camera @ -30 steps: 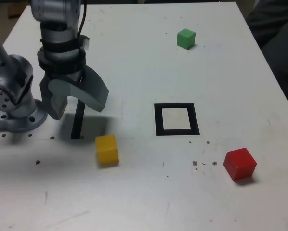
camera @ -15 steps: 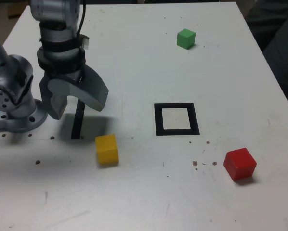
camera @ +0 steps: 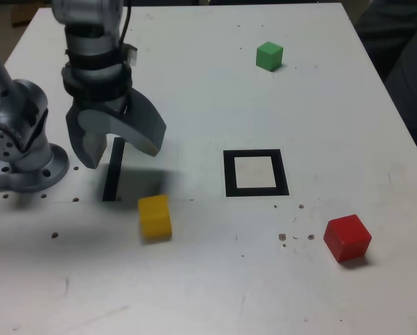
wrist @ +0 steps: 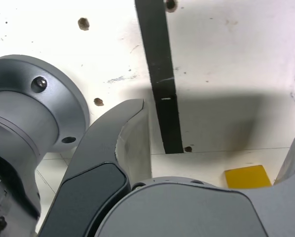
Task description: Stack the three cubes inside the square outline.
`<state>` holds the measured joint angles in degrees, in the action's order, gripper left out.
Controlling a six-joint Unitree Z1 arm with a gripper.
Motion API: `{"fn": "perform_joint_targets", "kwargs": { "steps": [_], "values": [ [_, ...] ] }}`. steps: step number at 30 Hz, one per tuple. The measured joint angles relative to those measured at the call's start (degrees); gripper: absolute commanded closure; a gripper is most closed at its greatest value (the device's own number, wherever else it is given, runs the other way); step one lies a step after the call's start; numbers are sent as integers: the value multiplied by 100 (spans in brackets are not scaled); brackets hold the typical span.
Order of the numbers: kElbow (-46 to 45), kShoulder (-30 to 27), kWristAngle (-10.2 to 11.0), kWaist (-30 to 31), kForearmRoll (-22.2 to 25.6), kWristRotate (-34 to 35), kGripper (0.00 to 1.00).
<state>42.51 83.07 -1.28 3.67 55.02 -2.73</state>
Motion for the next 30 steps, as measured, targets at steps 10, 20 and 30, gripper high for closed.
{"fn": "perform_joint_targets", "kwargs": {
  "steps": [10, 20, 30],
  "values": [
    [551, 447, 0, 484, -2, 6, 1],
    [1418, 1023, 41, 846, 376, 17, 1],
    [2339, 1532, 147, 1089, 838, 4, 1]
  ]
}}
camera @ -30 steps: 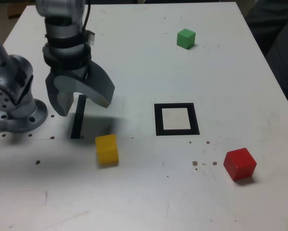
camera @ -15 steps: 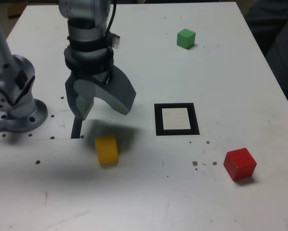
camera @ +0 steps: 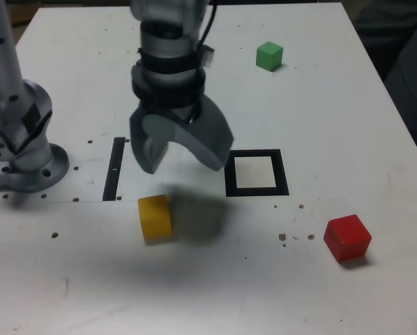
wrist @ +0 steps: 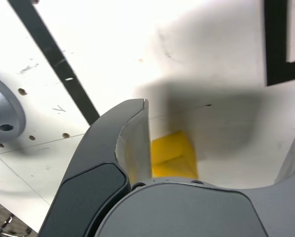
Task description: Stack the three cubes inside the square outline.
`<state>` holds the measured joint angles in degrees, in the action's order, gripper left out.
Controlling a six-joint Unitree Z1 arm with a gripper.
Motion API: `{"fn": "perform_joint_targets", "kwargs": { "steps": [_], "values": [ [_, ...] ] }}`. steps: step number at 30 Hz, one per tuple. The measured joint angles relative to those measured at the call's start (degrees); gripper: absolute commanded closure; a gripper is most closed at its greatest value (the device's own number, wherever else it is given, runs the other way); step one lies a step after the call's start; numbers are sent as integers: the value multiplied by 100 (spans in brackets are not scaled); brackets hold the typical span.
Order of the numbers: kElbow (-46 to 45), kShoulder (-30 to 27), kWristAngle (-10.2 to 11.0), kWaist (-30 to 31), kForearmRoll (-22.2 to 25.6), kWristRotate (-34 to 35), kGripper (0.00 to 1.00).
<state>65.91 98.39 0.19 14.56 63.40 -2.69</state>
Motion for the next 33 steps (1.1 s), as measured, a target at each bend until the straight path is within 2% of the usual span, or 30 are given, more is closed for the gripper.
{"fn": "perform_joint_targets", "kwargs": {
  "steps": [15, 20, 24, 33],
  "values": [
    [1839, 1069, 130, 482, 910, -99, 1],
    [2419, 1345, 258, 540, 1172, -227, 1],
    [3015, 1580, 448, 601, 1462, -381, 1],
    [4058, 2165, 441, 778, 1879, -716, 1]
  ]
}}
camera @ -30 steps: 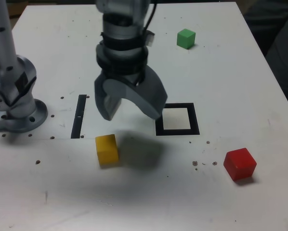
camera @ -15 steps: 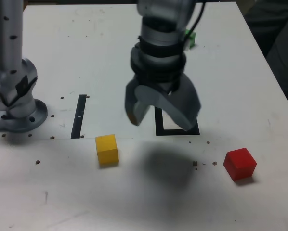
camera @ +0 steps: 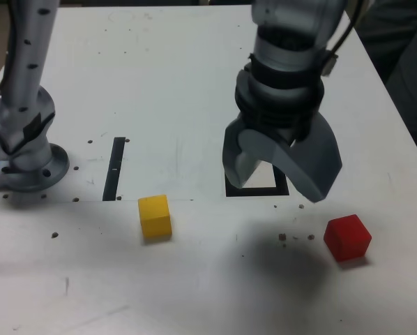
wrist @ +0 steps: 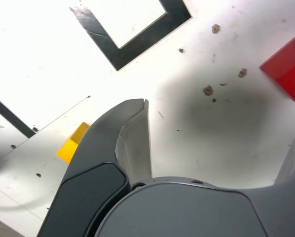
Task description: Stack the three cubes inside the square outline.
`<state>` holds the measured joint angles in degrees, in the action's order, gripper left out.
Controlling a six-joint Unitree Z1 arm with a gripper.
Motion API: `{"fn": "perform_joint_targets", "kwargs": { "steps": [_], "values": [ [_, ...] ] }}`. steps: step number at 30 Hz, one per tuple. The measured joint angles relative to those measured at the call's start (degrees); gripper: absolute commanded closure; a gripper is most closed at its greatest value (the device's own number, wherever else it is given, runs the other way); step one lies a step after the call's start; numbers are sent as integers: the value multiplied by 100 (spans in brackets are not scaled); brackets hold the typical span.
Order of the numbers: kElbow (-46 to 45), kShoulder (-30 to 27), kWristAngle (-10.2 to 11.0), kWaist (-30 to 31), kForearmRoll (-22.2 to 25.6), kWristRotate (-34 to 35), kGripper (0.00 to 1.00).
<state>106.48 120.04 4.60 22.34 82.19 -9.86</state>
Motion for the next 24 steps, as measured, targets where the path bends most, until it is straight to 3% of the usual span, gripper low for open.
{"fn": "perform_joint_targets", "kwargs": {
  "steps": [18, 24],
  "values": [
    [2415, 1426, 62, 76, 830, -826, 1],
    [2793, 1692, 99, 76, 869, -1026, 1]
  ]
}}
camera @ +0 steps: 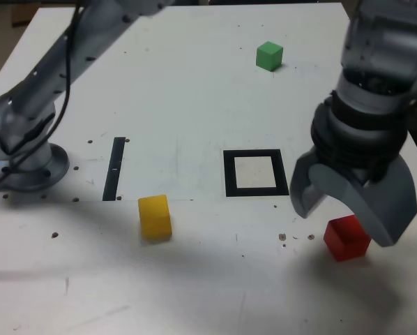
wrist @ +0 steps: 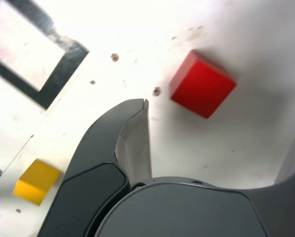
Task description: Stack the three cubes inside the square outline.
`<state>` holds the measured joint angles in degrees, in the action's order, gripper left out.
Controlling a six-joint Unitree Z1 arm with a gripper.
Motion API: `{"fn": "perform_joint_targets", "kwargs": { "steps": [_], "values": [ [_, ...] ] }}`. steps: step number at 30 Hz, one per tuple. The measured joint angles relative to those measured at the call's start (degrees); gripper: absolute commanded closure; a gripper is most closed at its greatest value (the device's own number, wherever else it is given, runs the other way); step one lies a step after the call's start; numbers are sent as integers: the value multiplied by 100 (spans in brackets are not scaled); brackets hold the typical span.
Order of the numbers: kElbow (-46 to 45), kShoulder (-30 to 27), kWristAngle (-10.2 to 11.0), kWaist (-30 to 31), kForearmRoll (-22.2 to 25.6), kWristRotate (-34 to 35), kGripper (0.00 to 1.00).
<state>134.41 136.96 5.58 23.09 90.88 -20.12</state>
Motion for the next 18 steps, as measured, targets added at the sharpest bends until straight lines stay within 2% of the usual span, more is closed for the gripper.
{"fn": "perform_joint_targets", "kwargs": {
  "steps": [7, 14, 18],
  "values": [
    [135, 192, 117, -14, -23, -386, 1],
    [254, 199, 186, -19, -135, -1680, 1],
    [254, 211, 202, -19, -138, -2000, 1]
  ]
}}
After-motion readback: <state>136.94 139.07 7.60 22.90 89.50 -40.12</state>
